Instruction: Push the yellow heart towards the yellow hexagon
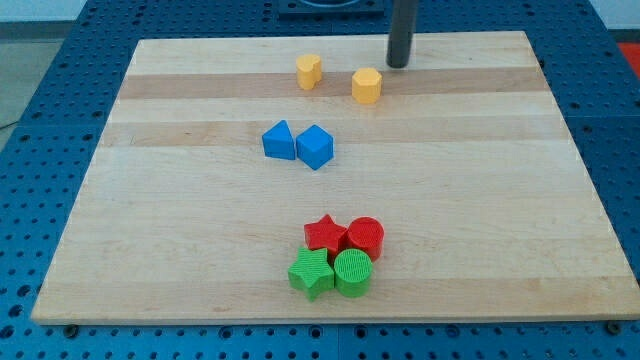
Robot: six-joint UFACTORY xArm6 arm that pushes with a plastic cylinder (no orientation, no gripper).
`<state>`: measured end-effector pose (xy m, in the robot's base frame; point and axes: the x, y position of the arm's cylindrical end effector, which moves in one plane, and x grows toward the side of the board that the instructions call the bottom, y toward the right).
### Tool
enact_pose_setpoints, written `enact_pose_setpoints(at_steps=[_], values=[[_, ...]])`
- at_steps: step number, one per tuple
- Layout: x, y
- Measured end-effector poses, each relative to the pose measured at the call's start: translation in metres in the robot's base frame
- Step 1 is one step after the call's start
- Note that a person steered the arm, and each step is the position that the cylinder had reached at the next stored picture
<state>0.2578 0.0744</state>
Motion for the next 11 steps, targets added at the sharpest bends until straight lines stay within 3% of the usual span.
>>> enact_pose_setpoints(at_steps=[1, 2, 3, 5, 6, 7, 8, 10, 11], values=[[0.08, -0.026], [0.114, -0.021], [0.086, -0.014], [-0.027, -0.039], [-0.015, -0.085], [0.03, -0.099], [0.038, -0.096], [-0.006, -0.149], [0.049, -0.141]])
